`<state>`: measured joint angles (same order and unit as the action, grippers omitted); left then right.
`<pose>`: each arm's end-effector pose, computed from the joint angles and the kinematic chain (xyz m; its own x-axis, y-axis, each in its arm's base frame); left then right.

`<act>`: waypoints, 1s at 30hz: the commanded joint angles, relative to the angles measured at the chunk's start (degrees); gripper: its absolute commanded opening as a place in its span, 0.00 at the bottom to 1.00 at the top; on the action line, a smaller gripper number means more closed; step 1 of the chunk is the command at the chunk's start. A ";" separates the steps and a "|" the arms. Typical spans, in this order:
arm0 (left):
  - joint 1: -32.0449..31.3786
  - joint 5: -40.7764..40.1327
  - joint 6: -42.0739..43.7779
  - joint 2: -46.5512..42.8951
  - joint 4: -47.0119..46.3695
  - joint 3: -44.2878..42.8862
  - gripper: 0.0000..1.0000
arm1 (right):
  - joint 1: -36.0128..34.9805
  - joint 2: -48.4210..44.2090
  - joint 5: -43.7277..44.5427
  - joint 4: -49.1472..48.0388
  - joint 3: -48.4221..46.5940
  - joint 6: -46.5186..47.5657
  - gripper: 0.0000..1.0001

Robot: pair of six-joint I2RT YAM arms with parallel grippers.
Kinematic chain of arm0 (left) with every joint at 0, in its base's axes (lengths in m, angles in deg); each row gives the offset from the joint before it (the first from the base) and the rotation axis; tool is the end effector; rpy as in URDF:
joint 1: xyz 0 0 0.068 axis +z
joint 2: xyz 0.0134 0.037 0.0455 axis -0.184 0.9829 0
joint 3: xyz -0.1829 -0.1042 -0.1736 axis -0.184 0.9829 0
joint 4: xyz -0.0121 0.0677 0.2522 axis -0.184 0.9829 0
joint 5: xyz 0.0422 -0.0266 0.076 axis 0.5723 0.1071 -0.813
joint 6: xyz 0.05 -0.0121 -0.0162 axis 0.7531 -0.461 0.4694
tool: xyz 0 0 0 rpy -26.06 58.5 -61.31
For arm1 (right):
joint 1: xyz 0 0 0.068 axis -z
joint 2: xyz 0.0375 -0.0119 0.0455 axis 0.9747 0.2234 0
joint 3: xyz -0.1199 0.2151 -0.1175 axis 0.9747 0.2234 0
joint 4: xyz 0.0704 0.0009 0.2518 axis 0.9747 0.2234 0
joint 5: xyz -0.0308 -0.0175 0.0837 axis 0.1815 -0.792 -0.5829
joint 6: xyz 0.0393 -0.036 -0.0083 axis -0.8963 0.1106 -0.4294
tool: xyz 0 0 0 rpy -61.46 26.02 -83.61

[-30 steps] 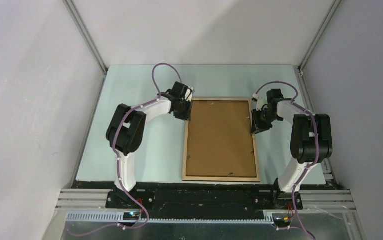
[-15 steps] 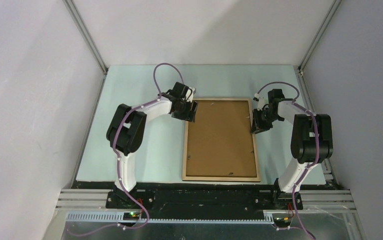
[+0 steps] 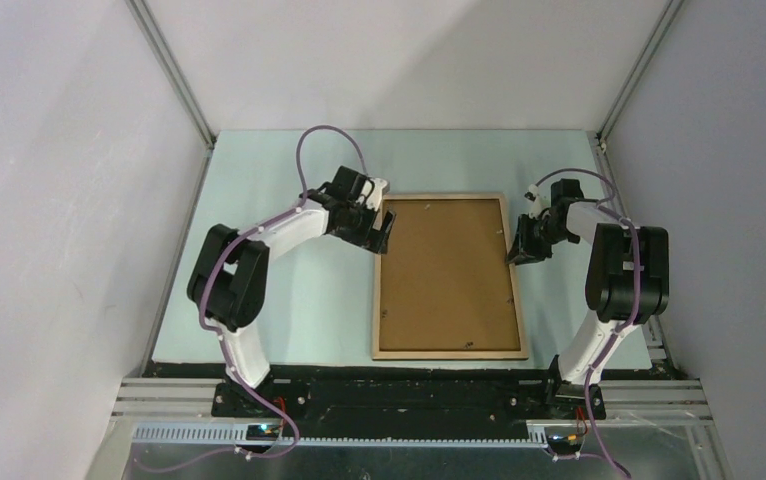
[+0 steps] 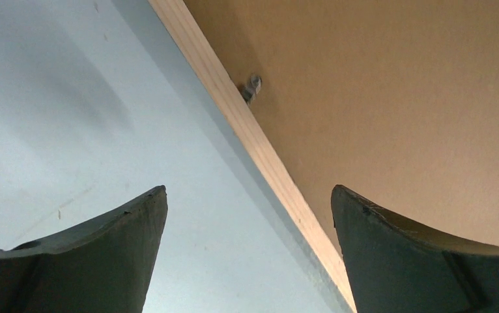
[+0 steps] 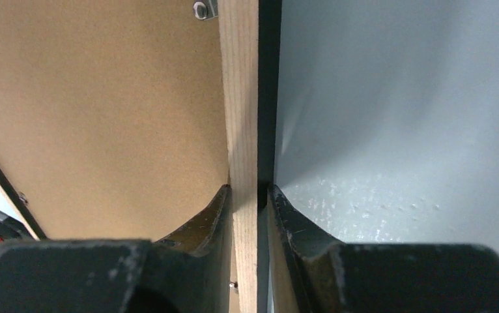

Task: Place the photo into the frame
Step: Install the photo frame at the center of the board.

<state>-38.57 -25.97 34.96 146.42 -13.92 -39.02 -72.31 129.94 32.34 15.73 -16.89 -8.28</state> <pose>0.3399 -0.1877 0.1999 -0.7761 0.3524 -0.5229 0.5046 0.8444 -0.1798 0.3362 -0.0126 0.1558 -0.9567 0.0350 -0.2889 -0.0890 0.9101 0.4048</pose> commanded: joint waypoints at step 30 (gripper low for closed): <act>-8.99 5.31 7.54 -4.40 7.07 5.94 1.00 | 5.85 1.48 -6.46 -7.30 -0.73 -6.43 0.00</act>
<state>-45.76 -21.08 41.15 144.39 -6.91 -34.06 -67.18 131.69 27.60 11.34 -16.96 -13.14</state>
